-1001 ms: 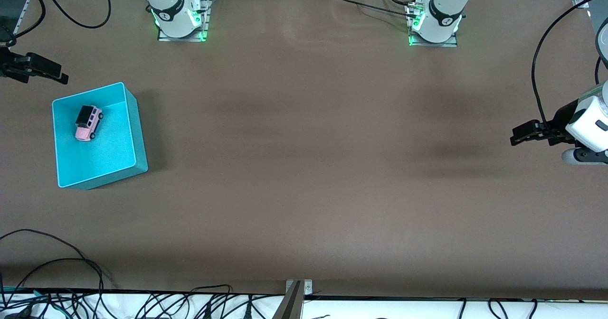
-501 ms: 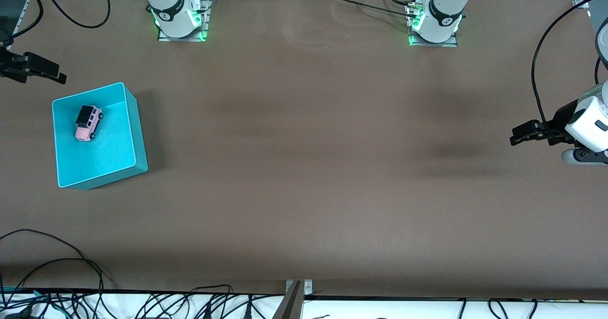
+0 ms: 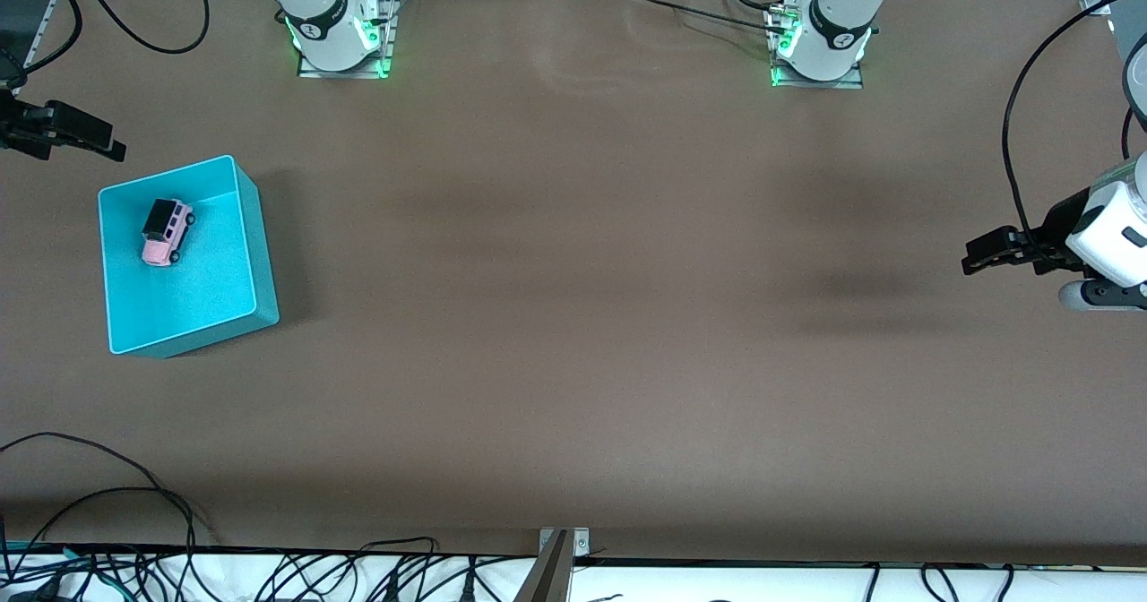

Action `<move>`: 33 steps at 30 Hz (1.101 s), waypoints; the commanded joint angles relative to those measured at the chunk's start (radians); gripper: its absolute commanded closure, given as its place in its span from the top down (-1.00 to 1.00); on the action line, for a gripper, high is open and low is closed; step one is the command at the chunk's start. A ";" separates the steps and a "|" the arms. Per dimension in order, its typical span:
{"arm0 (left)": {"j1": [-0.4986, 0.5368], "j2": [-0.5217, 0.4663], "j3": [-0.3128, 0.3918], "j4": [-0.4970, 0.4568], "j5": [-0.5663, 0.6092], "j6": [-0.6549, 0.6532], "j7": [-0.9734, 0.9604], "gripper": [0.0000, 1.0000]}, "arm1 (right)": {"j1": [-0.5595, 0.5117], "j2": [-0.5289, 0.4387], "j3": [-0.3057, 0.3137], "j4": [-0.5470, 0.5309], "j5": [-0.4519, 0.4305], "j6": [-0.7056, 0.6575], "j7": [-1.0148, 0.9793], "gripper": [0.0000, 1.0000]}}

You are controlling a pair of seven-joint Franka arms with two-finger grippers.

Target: Wind and store pink jeep toy

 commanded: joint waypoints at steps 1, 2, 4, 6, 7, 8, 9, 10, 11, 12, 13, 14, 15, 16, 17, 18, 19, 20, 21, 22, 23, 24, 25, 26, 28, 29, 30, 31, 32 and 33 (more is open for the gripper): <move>-0.003 -0.023 -0.020 -0.012 0.010 -0.001 -0.013 1.00 | 0.002 0.028 -0.006 0.042 0.016 -0.003 -0.018 1.00; -0.005 -0.023 -0.020 -0.012 0.010 -0.001 -0.013 1.00 | 0.002 0.028 -0.006 0.042 0.016 -0.004 -0.016 1.00; -0.005 -0.025 -0.021 -0.011 0.010 -0.001 -0.013 1.00 | 0.002 0.028 -0.006 0.042 0.016 -0.003 -0.016 1.00; -0.003 -0.026 -0.021 -0.009 0.010 -0.001 -0.013 1.00 | 0.002 0.029 -0.006 0.042 0.014 -0.001 -0.016 1.00; -0.003 -0.026 -0.021 -0.009 0.008 -0.001 -0.013 1.00 | 0.000 0.032 -0.006 0.042 0.014 -0.001 -0.018 1.00; -0.003 -0.026 -0.021 -0.006 0.007 -0.001 -0.013 1.00 | 0.000 0.037 -0.006 0.042 0.014 -0.001 -0.018 1.00; -0.002 -0.026 -0.021 -0.005 0.007 -0.001 -0.013 1.00 | 0.000 0.042 -0.007 0.042 0.013 -0.001 -0.018 1.00; -0.003 -0.028 -0.021 -0.003 0.007 -0.001 -0.013 1.00 | -0.001 0.046 -0.007 0.042 0.013 -0.001 -0.018 1.00; -0.003 -0.028 -0.021 0.000 0.007 -0.001 -0.015 1.00 | -0.001 0.049 -0.007 0.042 0.013 -0.001 -0.018 1.00; -0.003 -0.028 -0.021 0.000 0.007 -0.001 -0.015 1.00 | -0.001 0.049 -0.007 0.042 0.013 -0.001 -0.018 1.00; -0.003 -0.029 -0.021 0.002 0.007 -0.001 -0.015 1.00 | -0.001 0.049 -0.007 0.042 0.013 -0.001 -0.018 1.00; -0.003 -0.029 -0.021 0.005 0.007 -0.001 -0.015 1.00 | -0.001 0.049 -0.007 0.042 0.013 -0.001 -0.018 1.00; -0.003 -0.029 -0.021 0.008 0.007 -0.001 -0.015 1.00 | -0.001 0.049 -0.007 0.042 0.013 -0.001 -0.018 1.00; -0.003 -0.029 -0.021 0.009 0.007 -0.001 -0.015 1.00 | -0.001 0.049 -0.007 0.042 0.013 -0.001 -0.016 1.00; -0.003 -0.031 -0.023 0.012 0.007 -0.001 -0.015 1.00 | -0.001 0.049 -0.007 0.042 0.013 -0.001 -0.016 1.00; -0.003 -0.033 -0.023 0.012 0.007 -0.001 -0.015 1.00 | -0.001 0.049 -0.007 0.042 0.013 -0.001 -0.016 1.00; -0.003 -0.034 -0.023 0.012 0.007 -0.001 -0.015 1.00 | 0.000 0.049 -0.007 0.042 0.011 -0.001 -0.016 1.00; -0.005 -0.034 -0.027 0.011 0.007 -0.002 -0.018 1.00 | 0.000 0.049 -0.006 0.042 0.011 -0.001 -0.016 1.00; -0.005 -0.034 -0.030 0.008 0.007 -0.003 -0.024 1.00 | 0.000 0.049 -0.006 0.042 0.011 -0.001 -0.016 1.00; -0.002 -0.036 -0.033 0.005 0.007 -0.003 -0.036 1.00 | 0.000 0.051 -0.006 0.042 0.011 -0.001 -0.016 1.00; 0.003 -0.037 -0.035 0.003 0.005 -0.004 -0.047 1.00 | 0.000 0.051 -0.006 0.042 0.011 -0.001 -0.016 1.00; 0.004 -0.037 -0.035 0.006 0.002 -0.004 -0.053 1.00 | 0.000 0.051 -0.006 0.042 0.011 -0.001 -0.016 1.00; 0.006 -0.037 -0.033 0.009 -0.003 -0.003 -0.053 1.00 | 0.000 0.051 -0.006 0.042 0.011 -0.001 -0.014 1.00; 0.006 -0.036 -0.033 0.012 -0.009 -0.003 -0.055 1.00 | 0.000 0.051 -0.006 0.042 0.011 -0.001 -0.016 1.00; 0.004 -0.036 -0.035 0.017 -0.007 -0.003 -0.053 1.00 | 0.002 0.051 -0.006 0.042 0.010 -0.001 -0.014 1.00; -0.002 -0.036 -0.038 0.021 0.005 -0.003 -0.046 1.00 | 0.002 0.051 -0.006 0.042 0.011 -0.001 -0.014 1.00; -0.005 -0.034 -0.041 0.025 0.010 -0.003 -0.049 1.00 | 0.000 0.051 -0.006 0.042 0.011 -0.001 -0.016 1.00; -0.006 -0.036 -0.044 0.026 0.020 -0.003 -0.052 1.00 | 0.000 0.051 -0.007 0.042 0.010 -0.001 -0.016 1.00; -0.005 -0.037 -0.044 0.028 0.025 -0.003 -0.053 1.00 | 0.000 0.051 -0.007 0.042 0.011 -0.001 -0.016 1.00; -0.005 -0.037 -0.044 0.028 0.025 -0.003 -0.055 1.00 | 0.000 0.051 -0.007 0.042 0.010 -0.001 -0.016 1.00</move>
